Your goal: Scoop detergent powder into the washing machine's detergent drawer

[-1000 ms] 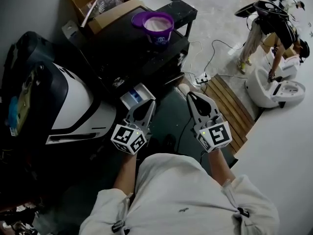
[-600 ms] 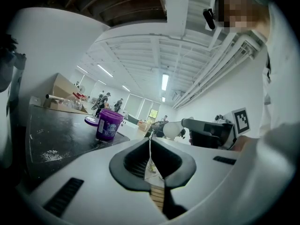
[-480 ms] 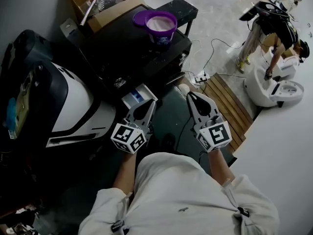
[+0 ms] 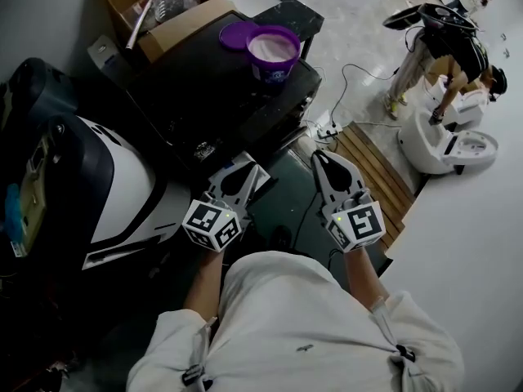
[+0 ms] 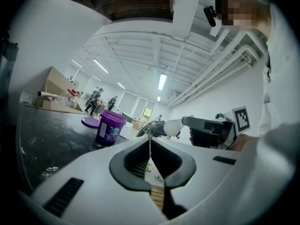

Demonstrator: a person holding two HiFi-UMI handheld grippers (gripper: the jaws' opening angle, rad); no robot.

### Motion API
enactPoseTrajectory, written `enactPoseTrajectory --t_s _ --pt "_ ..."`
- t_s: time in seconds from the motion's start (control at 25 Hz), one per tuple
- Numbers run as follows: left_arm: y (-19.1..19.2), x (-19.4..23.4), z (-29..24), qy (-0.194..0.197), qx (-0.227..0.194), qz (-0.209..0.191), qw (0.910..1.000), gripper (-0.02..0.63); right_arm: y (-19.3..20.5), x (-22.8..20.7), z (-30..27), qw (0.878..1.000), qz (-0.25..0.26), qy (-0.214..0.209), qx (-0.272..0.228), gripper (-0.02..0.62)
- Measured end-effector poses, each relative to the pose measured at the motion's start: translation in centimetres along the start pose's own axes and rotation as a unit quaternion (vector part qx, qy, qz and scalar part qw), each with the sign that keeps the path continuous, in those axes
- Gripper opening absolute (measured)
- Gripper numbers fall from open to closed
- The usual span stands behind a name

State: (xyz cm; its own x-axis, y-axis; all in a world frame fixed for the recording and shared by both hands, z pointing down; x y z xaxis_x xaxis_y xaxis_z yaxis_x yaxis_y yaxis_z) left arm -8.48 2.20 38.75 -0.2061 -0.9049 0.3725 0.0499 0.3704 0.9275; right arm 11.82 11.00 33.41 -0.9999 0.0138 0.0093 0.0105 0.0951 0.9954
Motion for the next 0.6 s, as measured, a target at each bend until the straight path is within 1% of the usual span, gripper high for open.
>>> enactPoseTrajectory --t_s 0.2,0.6 --pt "-1.0 2.5 0.5 0.022 0.002 0.002 0.9998 0.021 -0.4 1.5 -2.3 1.0 -0.002 0.015 -0.003 0.014" --pt "-1.6 6.3 0.6 0.042 0.021 0.005 0.9989 0.021 -0.5 3.1 -4.9 0.999 0.001 0.034 0.003 0.014"
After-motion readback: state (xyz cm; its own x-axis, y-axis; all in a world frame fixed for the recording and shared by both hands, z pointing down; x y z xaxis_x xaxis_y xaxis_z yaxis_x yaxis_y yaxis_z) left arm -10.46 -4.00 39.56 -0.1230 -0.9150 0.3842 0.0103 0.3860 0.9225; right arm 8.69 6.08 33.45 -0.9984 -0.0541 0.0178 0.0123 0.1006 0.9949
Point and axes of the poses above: the fingertips, and each gripper's own axes: z backward along the fingers, x to its left, y out of its underside, the point moved 8 cm from there along z, backward along the fingers, and after that the axes turned 12 degrees about y, right-handed, at the moved point
